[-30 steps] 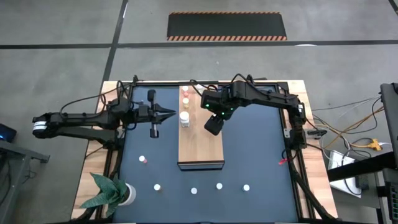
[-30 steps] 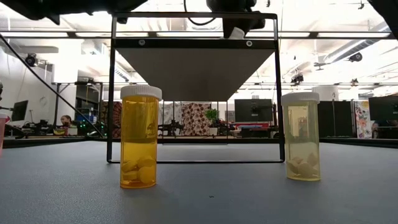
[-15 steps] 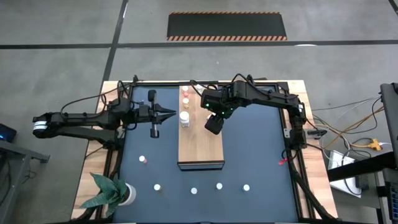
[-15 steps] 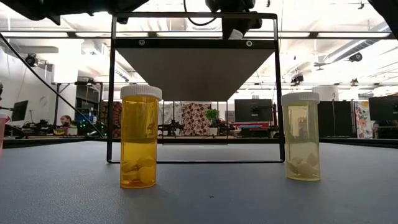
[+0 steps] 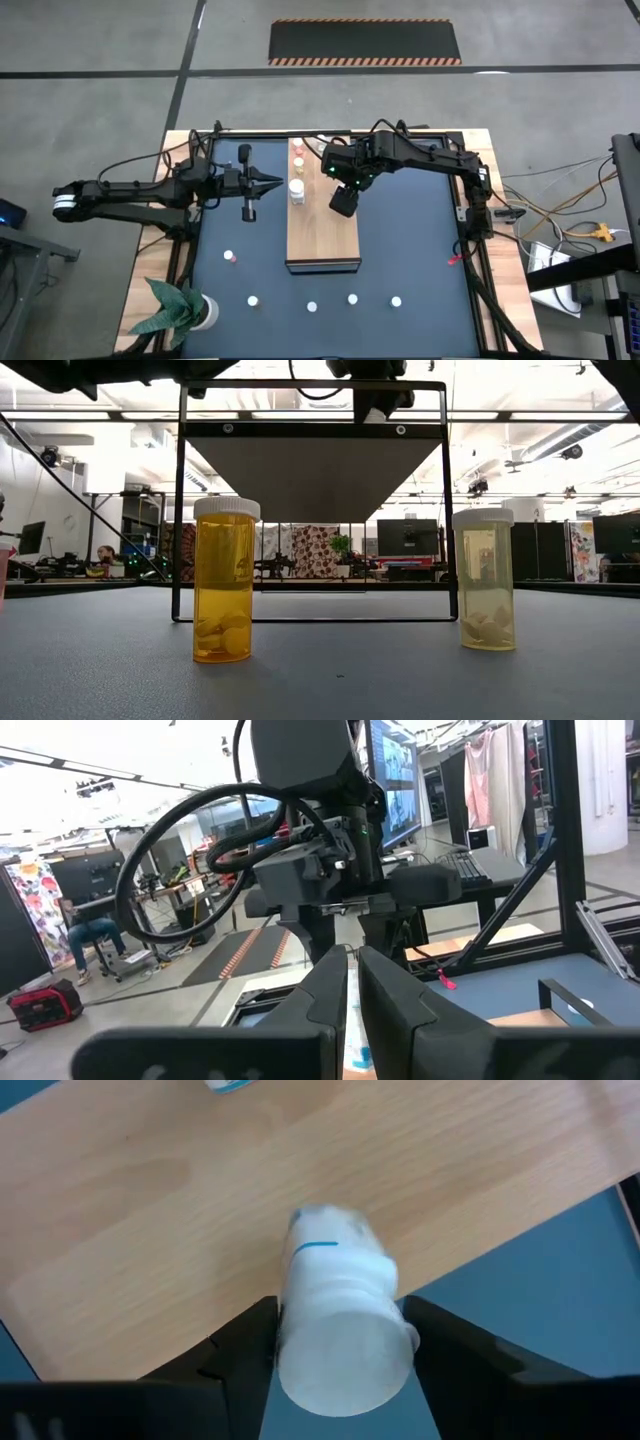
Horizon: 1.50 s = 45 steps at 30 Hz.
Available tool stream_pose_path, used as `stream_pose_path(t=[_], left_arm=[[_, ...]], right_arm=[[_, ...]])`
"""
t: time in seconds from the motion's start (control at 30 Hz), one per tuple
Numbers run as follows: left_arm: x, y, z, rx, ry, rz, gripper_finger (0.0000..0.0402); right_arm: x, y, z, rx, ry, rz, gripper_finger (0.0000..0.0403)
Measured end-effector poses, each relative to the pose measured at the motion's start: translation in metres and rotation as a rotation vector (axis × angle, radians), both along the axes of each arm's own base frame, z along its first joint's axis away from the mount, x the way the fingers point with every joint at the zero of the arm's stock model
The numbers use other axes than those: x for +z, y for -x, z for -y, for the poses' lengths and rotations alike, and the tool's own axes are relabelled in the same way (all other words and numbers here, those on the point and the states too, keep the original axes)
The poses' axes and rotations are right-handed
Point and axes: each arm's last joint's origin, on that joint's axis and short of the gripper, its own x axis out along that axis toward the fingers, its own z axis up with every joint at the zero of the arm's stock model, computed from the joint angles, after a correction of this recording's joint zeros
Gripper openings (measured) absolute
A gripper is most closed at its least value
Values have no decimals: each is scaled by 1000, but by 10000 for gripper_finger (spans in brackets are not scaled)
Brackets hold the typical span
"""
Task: Pick and place medicine bottles onto shelf by color
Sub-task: Put the white medicine bottle on the shelf aligned with the white pill bottle
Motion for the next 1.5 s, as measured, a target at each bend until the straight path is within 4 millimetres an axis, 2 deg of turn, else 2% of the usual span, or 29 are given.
stream_pose_path(t=[0.3,0.57,0.67,0.8,1.13,1.3,1.5], left_arm=[[0,0,0,0,0,0,12],[0,0,0,1,0,-1,12],[0,0,0,1,0,-2,12],[-1,0,0,1,1,-8,12],[-1,0,0,0,1,-10,12],[-2,0,0,0,2,-10,12],[-2,0,0,0,1,-10,12]], right_arm=[[2,-1,0,-1,1,18,248],[27,14,-1,23,11,35,243],[35,20,-2,78,31,60,222],[33,24,0,97,53,40,173],[-6,21,11,48,36,-118,22],[-24,17,11,31,9,-179,12],[-22,17,8,35,-32,-151,13]])
